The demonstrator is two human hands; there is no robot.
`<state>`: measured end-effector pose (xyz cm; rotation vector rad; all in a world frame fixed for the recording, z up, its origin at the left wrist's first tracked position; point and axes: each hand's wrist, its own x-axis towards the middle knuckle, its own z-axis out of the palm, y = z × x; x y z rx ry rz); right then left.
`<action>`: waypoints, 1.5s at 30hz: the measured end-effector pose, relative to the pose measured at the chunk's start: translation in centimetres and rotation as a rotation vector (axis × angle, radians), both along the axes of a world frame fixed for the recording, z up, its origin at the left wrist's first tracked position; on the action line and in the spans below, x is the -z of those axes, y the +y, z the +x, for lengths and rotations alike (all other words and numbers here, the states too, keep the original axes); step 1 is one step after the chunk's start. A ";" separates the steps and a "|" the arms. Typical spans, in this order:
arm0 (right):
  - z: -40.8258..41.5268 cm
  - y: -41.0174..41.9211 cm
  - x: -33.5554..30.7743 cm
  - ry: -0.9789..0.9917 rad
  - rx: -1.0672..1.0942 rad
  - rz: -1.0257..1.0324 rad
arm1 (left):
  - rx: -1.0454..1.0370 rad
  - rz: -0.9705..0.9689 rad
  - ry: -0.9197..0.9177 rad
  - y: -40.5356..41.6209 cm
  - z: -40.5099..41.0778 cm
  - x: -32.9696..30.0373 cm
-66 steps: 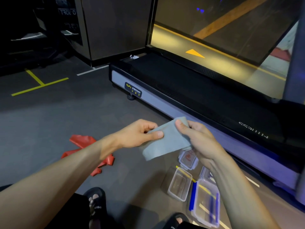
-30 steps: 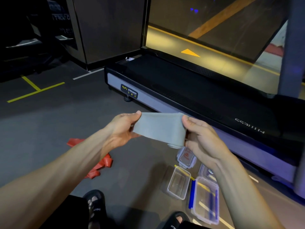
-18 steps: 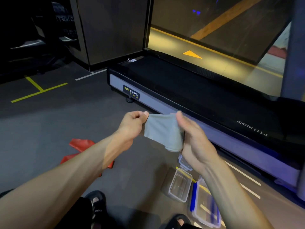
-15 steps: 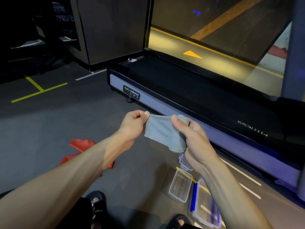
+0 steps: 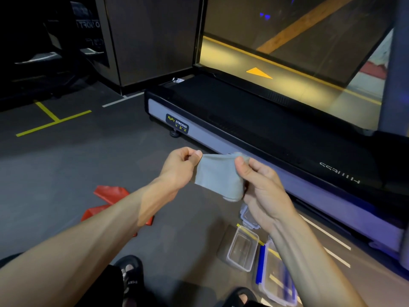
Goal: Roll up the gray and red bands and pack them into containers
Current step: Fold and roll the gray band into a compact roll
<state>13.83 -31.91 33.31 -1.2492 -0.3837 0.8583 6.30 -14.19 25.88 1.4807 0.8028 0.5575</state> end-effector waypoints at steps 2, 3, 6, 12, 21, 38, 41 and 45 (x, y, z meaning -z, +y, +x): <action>-0.1 0.0 0.1 0.016 -0.041 0.010 | 0.004 0.008 0.013 0.0 0.1 0.1; -0.2 0.0 0.1 0.026 -0.062 0.018 | 0.009 0.013 0.014 0.0 0.1 0.2; -0.2 0.1 0.0 0.056 -0.093 0.027 | 0.024 0.025 0.017 -0.2 0.2 0.4; -0.8 0.5 -0.2 -0.003 -0.033 -0.061 | 0.058 0.026 0.011 -1.3 0.3 0.3; -0.5 0.6 0.4 -0.030 -0.017 -0.052 | 0.055 0.005 0.003 -1.3 0.3 0.3; -0.7 1.2 0.2 0.115 0.037 -0.072 | 0.060 -0.012 -0.092 -3.0 0.7 -0.9; -0.9 1.3 0.6 0.035 0.090 -0.102 | 0.080 -0.008 -0.114 -3.3 0.7 -1.0; -0.5 1.2 1.0 0.040 0.106 -0.123 | 0.052 0.042 -0.087 -3.4 0.7 -1.0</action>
